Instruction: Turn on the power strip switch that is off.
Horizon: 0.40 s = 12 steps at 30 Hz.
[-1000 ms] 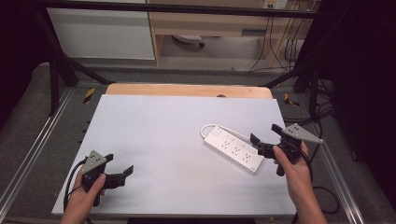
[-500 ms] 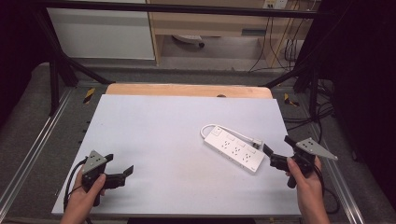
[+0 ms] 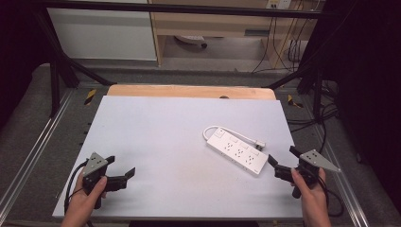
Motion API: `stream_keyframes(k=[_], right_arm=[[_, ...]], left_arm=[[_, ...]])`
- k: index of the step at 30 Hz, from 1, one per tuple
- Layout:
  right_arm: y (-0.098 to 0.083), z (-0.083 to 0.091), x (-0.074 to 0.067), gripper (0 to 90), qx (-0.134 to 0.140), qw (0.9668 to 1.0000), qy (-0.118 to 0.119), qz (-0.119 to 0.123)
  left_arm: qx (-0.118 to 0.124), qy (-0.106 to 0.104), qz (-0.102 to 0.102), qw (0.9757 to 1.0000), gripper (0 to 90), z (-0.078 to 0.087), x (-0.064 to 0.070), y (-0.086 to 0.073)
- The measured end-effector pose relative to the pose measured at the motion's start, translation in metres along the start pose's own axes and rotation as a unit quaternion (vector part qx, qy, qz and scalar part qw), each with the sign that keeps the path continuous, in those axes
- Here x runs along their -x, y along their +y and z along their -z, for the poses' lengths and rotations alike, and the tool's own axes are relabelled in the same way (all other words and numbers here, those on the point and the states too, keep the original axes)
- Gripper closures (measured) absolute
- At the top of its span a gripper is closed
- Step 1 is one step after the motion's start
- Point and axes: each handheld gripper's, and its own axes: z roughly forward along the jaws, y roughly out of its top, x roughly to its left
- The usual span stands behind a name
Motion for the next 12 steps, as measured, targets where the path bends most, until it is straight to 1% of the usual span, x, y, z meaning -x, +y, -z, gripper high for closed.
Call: stream_keyframes(k=[4, 7, 9, 11, 12], right_arm=[[-0.010, -0.002, -0.001, 3.7, -0.007, 0.9999, -0.002, 0.007], [-0.017, -0.004, -0.002, 3.6, -0.016, 0.9998, 0.003, 0.009], [-0.022, -0.006, -0.003, 3.6, -0.030, 0.9994, 0.012, 0.011], [-0.029, -0.009, -0.005, 3.5, -0.055, 0.9981, 0.024, 0.012], [-0.032, -0.011, -0.006, 3.7, -0.069, 0.9971, 0.026, 0.014]], left_arm=[[-0.001, 0.002, 0.000, 1.0000, 7.2, 0.000, -0.001, 0.000], [-0.001, 0.001, 0.001, 1.0000, 7.3, 0.001, 0.000, 0.000], [-0.001, 0.000, 0.001, 1.0000, 7.3, 0.001, 0.000, 0.000], [-0.001, 0.000, -0.001, 1.0000, 7.3, 0.001, 0.000, 0.000], [-0.001, 0.000, -0.001, 1.0000, 7.3, 0.001, 0.000, 0.000]])
